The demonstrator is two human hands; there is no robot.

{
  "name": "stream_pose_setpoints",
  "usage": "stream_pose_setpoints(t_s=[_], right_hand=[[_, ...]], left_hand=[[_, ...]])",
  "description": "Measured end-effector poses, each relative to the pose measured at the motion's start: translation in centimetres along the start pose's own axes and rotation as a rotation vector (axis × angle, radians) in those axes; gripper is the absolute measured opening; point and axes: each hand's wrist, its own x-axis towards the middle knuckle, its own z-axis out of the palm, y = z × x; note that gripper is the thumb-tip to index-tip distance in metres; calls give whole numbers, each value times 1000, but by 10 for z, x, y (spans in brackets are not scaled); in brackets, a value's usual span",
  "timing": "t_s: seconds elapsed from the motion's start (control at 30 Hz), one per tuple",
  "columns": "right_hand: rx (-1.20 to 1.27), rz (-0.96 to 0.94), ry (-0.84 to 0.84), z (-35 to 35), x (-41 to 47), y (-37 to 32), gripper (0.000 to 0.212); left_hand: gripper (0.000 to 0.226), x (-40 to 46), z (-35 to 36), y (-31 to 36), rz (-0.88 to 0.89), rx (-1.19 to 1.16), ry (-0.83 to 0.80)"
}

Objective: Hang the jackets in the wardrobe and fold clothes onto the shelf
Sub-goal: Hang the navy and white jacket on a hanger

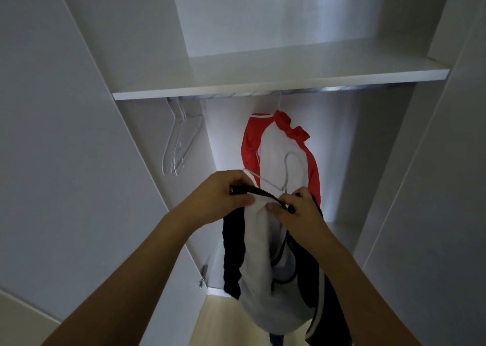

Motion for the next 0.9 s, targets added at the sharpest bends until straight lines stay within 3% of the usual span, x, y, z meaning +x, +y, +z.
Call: stream_pose_setpoints(t_s=[0.1,0.23,0.4,0.6,0.7,0.77,0.9], right_hand=[[115,25,18,2,-3,-1,25],[218,53,108,6,-6,0,30],[273,62,171,5,-11,-8,35],[265,70,219,4,-13,-9,38],[241,64,208,5,-14,-10,34],[222,67,195,7,-15,-10,34],[177,79,159,8,-18,-11,34]], left_hand=[[17,-6,7,-4,-26,2,131],[16,-14,30,-11,-135,-178,416],[16,-22,45,-12,-141,-333,544],[22,-22,53,-1,-147,-486,575],[33,-19,55,2,-286,-716,582],[35,-18,52,5,-391,-871,511],[16,-16,49,5,-350,-920,282]])
